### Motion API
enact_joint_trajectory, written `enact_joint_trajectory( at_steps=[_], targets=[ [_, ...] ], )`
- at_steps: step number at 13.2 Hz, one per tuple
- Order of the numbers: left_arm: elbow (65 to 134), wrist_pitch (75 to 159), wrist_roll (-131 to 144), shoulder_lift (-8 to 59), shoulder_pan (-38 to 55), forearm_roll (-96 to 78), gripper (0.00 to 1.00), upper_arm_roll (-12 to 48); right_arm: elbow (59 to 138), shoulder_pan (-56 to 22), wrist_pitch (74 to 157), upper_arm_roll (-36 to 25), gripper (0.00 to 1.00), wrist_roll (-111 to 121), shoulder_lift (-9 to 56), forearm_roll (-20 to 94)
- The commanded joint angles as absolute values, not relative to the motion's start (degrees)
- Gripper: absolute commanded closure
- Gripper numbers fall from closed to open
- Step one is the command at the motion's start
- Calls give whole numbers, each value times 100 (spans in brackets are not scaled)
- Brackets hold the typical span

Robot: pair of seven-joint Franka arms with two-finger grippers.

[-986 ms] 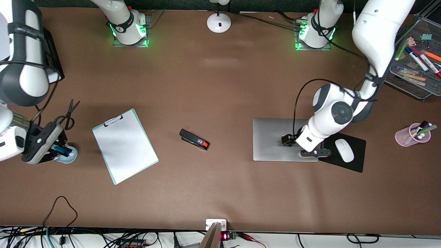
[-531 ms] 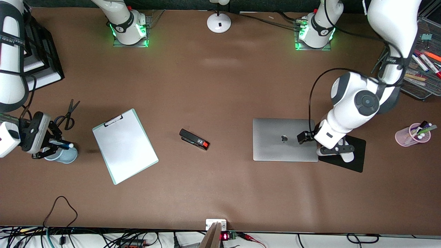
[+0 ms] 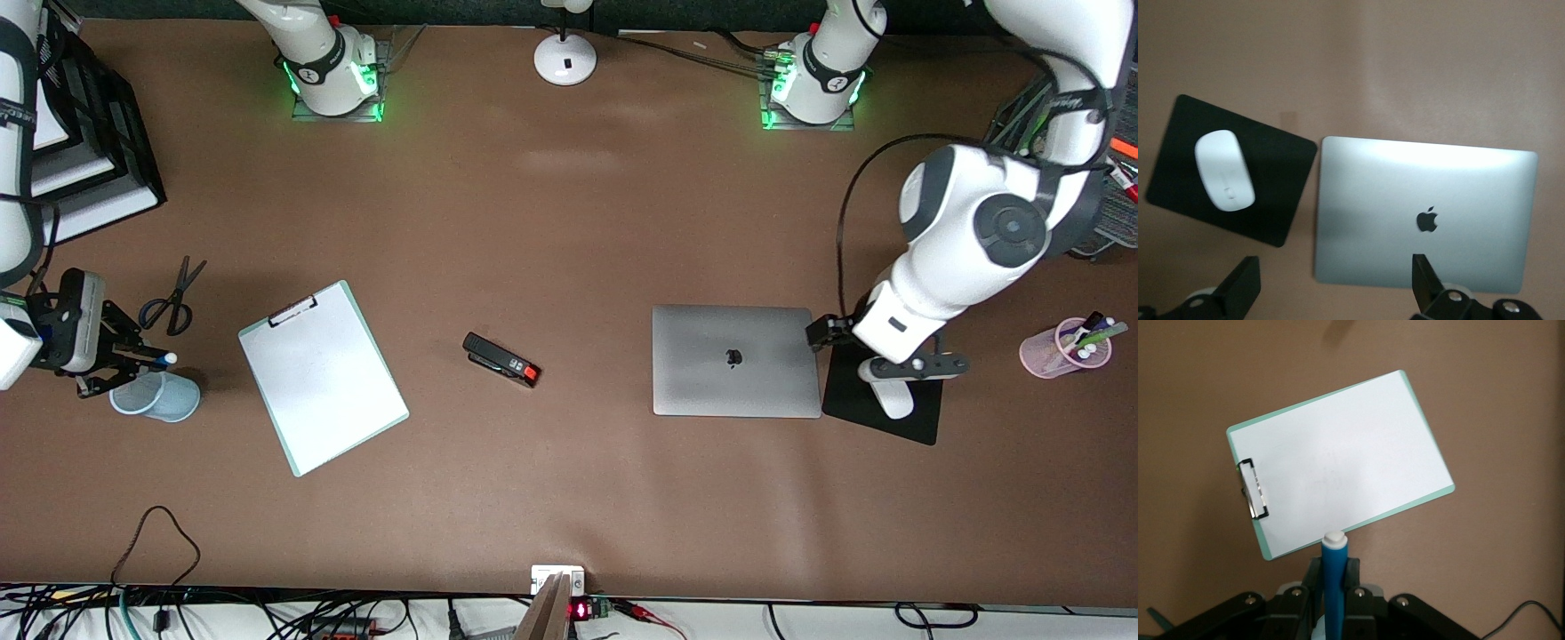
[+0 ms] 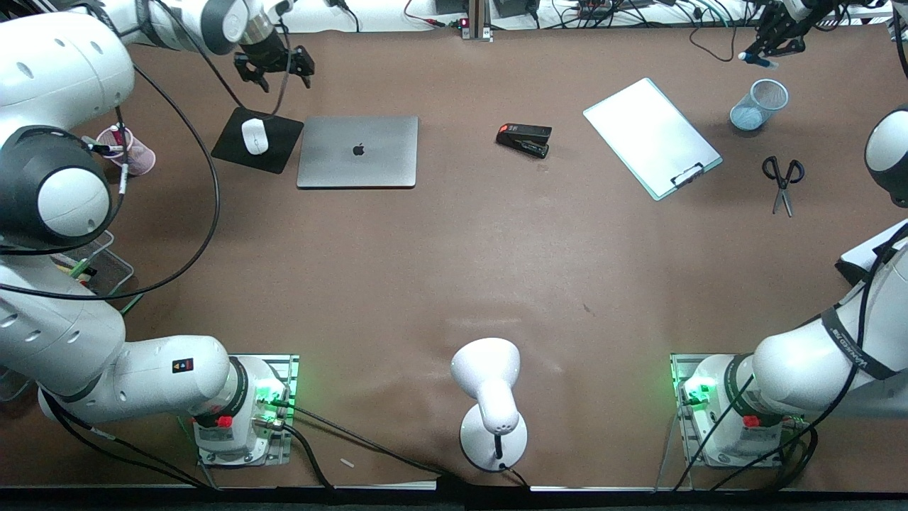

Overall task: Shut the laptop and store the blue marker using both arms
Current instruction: 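Lower the marker into the pen cup while the left gripper lifts away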

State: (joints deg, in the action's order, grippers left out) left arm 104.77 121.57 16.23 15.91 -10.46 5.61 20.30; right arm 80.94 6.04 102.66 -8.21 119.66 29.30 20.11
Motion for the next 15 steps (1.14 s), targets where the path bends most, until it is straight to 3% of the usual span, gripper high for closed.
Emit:
enact_joint_trajectory(
  at_steps=[1,7,11,15],
  targets=[
    [10547,11857,1380,1205,-1195,659,0,2074,7989,861,10003,-729,100,12365,3102,2188],
    [9986,10962,1152,958,-1266,659,0,2074,7954,1186,9616,-721,100,13473,3278,2505],
    [9476,10250,1169,914,-1257,650,0,2118,7243,1440,8948,-686,100,13983,3726,2514],
    [9115,9678,1160,826,-1257,642,0,2153,7137,1723,8798,-598,100,14352,3946,2777]
  ],
)
